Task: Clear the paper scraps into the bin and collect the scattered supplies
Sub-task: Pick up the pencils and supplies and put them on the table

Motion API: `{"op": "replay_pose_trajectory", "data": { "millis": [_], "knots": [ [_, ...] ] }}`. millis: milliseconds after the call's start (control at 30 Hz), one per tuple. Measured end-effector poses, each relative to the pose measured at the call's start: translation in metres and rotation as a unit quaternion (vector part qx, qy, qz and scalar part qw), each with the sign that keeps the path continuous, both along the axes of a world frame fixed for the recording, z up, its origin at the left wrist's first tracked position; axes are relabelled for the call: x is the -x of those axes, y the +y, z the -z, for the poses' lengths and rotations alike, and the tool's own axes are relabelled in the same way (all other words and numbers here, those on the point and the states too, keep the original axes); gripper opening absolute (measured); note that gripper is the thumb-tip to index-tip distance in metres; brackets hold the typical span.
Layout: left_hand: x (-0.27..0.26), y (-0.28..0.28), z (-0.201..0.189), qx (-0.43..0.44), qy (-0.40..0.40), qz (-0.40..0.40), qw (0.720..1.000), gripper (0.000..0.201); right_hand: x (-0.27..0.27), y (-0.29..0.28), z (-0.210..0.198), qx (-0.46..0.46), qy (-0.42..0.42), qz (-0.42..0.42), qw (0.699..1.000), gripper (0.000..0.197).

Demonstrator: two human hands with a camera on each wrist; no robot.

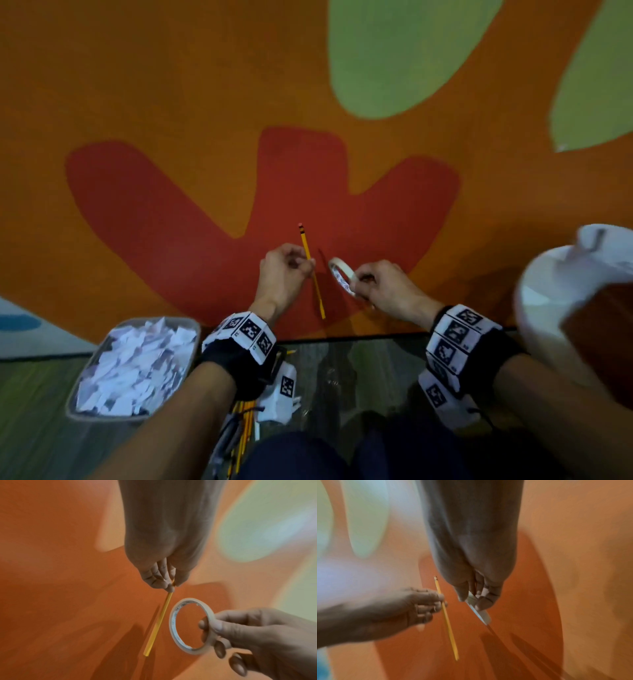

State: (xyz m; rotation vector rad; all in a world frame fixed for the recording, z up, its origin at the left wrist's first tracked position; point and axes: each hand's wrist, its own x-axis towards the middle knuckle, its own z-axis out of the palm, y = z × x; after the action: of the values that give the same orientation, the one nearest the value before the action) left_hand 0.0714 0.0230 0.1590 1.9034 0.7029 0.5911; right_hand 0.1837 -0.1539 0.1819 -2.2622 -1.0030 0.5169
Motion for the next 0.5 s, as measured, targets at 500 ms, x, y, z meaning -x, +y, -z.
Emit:
{"op": "replay_pose_trajectory", "data": {
  "millis": [500],
  "knots": [
    [-0.07,-0.214,-0.248,-0.104,-0.135,0.22,0.961,0.019,0.026,-0.253,-0.18,-0.078,-0.126,0.189,0.971,0.012]
  ]
}}
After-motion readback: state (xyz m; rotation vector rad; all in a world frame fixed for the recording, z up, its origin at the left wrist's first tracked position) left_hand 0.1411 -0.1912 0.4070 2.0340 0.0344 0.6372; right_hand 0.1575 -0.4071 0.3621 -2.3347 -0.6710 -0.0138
